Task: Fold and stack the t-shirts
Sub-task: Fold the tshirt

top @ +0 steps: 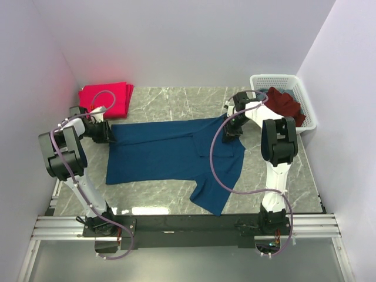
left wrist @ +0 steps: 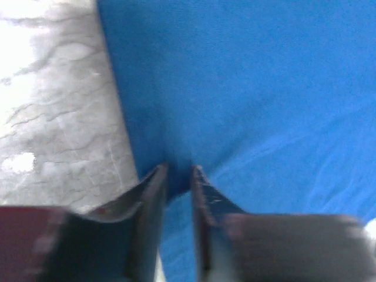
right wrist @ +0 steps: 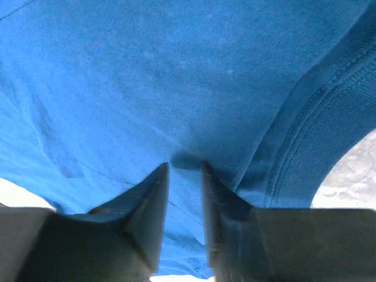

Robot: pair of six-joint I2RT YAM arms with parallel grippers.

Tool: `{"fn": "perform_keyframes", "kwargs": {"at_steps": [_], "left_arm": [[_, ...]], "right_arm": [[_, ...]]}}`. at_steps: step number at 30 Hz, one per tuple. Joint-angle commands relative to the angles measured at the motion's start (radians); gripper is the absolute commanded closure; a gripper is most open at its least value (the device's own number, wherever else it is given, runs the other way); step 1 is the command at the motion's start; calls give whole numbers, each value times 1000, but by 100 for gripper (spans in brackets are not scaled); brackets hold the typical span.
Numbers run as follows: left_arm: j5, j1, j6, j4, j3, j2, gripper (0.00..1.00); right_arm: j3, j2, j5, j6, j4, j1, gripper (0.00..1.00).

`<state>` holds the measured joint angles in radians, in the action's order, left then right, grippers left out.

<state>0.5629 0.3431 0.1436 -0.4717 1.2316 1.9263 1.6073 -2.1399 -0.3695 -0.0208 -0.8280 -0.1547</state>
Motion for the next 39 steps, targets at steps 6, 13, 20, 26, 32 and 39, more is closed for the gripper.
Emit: {"fn": "perform_keyframes", "kwargs": {"at_steps": [6,13,20,26,32,39], "left_arm": [[265,42,412,-387,101,-231,36],[281,57,758,-685,-35,-475,28],[181,60,864,-693,-265,-647,31],[51,59,870,-607,-395,-751,31],[-29,59,852,-536,-471,-771,29],[-69,59,860,-501,-508,-800,29]], "right_arm": [[-35,352,-74,286,-161,-6,31],[-312,624,38,562,-250,-75,34],[-658,830,236,608,-131,-329,42],[-802,835,317,520,-5,-520,42],[-853,795,363,460,84,-632,41],[-880,726,374,429,139,-675,45]]}}
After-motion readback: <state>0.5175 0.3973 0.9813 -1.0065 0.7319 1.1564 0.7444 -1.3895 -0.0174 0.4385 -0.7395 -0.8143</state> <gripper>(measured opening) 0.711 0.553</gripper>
